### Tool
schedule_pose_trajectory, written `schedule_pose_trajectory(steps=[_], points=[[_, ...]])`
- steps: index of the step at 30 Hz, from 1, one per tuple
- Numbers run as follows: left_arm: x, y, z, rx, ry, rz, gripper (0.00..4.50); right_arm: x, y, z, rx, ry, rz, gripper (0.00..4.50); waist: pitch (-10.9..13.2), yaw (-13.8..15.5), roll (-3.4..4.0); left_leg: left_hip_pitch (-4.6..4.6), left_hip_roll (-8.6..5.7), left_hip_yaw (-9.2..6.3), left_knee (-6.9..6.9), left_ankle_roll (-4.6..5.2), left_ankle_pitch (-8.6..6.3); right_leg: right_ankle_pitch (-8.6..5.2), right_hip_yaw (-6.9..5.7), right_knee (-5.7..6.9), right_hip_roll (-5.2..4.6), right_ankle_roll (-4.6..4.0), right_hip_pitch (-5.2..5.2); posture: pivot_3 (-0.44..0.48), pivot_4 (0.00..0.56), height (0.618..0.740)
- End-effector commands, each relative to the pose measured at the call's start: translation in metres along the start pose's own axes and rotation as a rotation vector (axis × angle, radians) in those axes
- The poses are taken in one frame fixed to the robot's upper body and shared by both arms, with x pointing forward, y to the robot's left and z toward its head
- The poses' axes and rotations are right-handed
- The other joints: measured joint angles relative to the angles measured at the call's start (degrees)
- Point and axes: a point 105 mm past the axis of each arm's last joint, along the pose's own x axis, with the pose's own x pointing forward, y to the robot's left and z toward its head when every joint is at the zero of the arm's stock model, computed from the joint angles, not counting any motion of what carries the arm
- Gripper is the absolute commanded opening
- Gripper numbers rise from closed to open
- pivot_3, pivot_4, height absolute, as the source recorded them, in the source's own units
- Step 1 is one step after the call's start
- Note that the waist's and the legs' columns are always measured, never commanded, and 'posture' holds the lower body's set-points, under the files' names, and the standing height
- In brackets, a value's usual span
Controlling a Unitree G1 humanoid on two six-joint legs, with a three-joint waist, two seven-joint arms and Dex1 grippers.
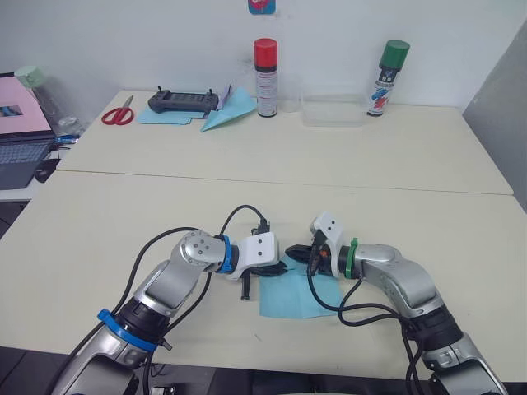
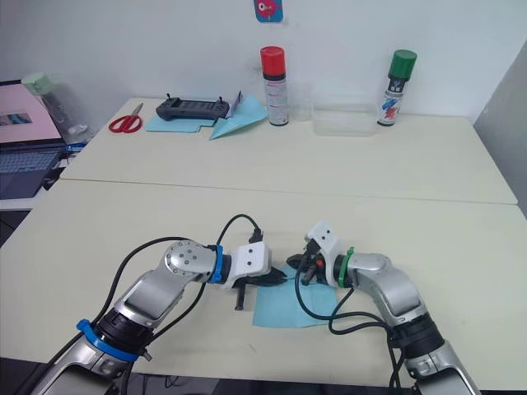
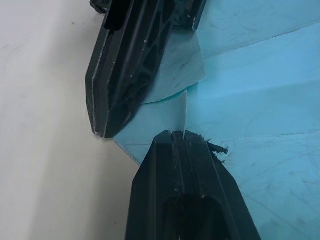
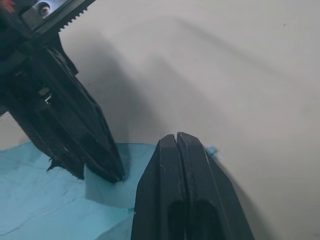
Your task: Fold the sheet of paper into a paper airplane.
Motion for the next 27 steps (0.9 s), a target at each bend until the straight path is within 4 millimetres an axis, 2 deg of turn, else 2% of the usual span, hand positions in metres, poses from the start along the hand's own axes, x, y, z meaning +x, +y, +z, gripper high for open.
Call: schedule_pose_trajectory(steps=[1,8,11,14,18,22,25,27], points=[[0.004,-0.004,0.006,0.019,-0.02,-0.02,0.01,0.002,0.006,-0.005,-0.03,0.031,0.026,0.0,0.0,-0.01,0.0,0.0,0.0,0.0,0.0,0.0,0.0,0.0,0.0,0.0,0.0,0.0,0.0,0.0,0.15,0.74],[-0.008,0.0,0.02,-0.055,-0.098,-0.001,0.01,0.003,-0.001,-0.016,-0.058,0.098,-0.007,0.0,0.0,-0.1,0.0,0.02,0.01,-0.01,0.0,0.0,0.0,0.0,-0.01,0.01,0.0,0.0,0.01,0.0,0.15,0.74],[-0.018,0.0,0.021,-0.1,-0.115,-0.005,0.78,0.003,-0.003,-0.017,-0.06,0.101,-0.011,0.0,0.0,-0.19,0.0,0.03,0.03,0.0,0.0,0.0,0.0,0.0,-0.01,0.02,0.01,0.0,0.01,0.0,0.15,0.74],[-0.046,0.009,0.029,-0.216,-0.174,0.026,1.72,0.003,-0.003,-0.017,-0.057,0.1,-0.011,0.0,0.0,-0.29,0.0,0.05,0.05,-0.01,0.0,0.0,0.0,0.0,-0.01,0.05,0.02,0.0,0.0,0.0,0.15,0.74],[-0.068,0.035,0.024,-0.316,-0.202,0.158,2.95,0.003,-0.003,-0.018,-0.057,0.101,-0.008,0.0,0.0,-0.39,0.0,0.06,0.05,-0.06,0.01,0.0,0.0,0.0,-0.06,0.04,0.03,0.0,0.04,0.0,0.15,0.74],[-0.062,0.05,0.014,-0.331,-0.219,0.253,2.95,0.003,-0.003,-0.018,-0.059,0.103,-0.002,0.0,-0.01,-0.39,0.01,0.11,0.02,-0.01,0.04,0.0,0.0,0.0,-0.03,0.03,0.01,0.01,0.09,0.0,0.15,0.74],[-0.044,0.034,0.02,-0.33,-0.267,0.182,2.31,0.003,-0.004,-0.019,-0.061,0.106,-0.003,0.0,-0.01,-0.38,0.01,0.07,0.03,-0.03,0.03,0.0,0.0,0.01,-0.04,0.03,0.01,0.0,0.06,0.0,0.15,0.74],[-0.032,0.024,0.022,-0.332,-0.278,0.148,1.71,0.002,-0.005,-0.019,-0.061,0.107,-0.008,0.0,-0.01,-0.36,0.01,0.06,0.04,-0.03,0.02,0.0,0.0,0.01,-0.03,0.03,0.01,-0.01,0.05,0.0,0.15,0.74]])
